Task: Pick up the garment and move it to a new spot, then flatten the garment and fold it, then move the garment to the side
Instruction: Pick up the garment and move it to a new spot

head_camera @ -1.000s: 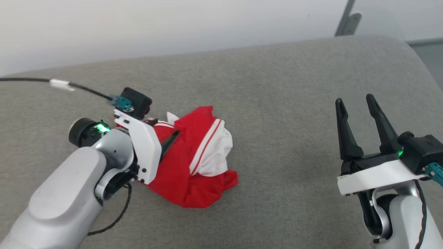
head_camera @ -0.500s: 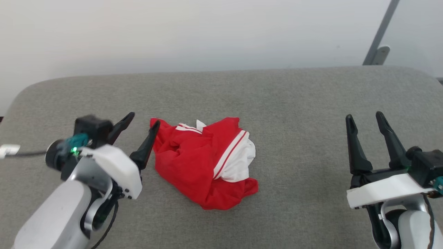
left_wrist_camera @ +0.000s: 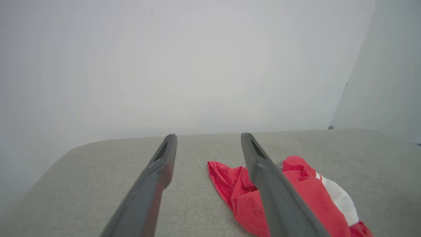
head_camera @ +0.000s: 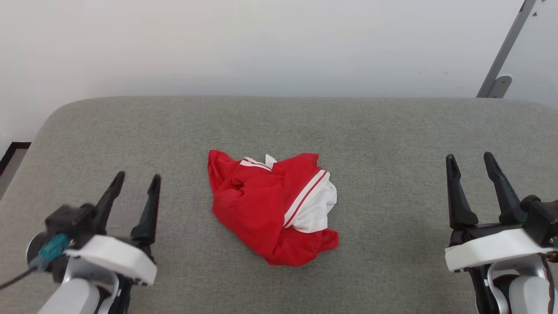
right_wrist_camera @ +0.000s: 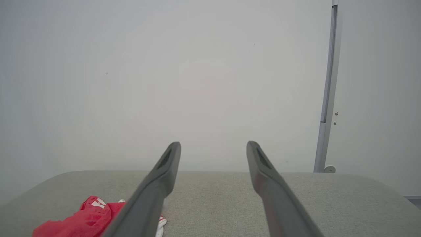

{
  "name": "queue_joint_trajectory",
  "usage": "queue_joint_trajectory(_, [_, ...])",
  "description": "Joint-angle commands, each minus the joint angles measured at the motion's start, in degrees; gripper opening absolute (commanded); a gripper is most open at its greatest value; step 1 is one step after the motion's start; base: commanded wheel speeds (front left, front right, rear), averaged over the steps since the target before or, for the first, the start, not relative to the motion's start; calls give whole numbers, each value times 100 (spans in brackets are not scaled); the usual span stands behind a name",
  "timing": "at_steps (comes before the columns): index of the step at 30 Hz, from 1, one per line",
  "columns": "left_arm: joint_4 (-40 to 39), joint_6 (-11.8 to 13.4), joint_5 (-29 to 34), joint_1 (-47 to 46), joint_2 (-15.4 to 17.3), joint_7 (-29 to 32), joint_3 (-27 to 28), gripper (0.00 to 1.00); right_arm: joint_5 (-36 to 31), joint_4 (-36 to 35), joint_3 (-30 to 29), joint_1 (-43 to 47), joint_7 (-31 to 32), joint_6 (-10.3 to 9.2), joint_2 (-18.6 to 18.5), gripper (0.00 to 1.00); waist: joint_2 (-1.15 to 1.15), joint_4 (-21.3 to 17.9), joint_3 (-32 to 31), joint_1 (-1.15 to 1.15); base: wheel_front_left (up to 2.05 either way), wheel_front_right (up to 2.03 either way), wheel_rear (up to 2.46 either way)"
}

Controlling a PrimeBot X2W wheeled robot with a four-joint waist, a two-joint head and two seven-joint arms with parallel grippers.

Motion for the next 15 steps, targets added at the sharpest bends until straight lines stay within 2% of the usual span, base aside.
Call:
queue_joint_trajectory(1, [-47,42,13,143,-1,-63,84,100,-48,8,-17,74,-31,0,-3,100,0,14,-5,0,0,0,0])
queue_joint_trajectory(8, [-317,98,192,857,-160,-136,768,100,-93,93,-162,210,-134,0,25,100,0,32,-15,0,0,0,0])
queue_joint_trajectory(12, [-535,-14,395,1266,-409,-137,1275,100,-112,162,-216,262,-188,0,49,100,0,19,-11,0,0,0,0])
queue_joint_trajectory(15, [-669,-201,703,1592,-688,-138,1673,100,-137,240,-272,331,-274,0,63,100,0,11,-22,0,0,0,0])
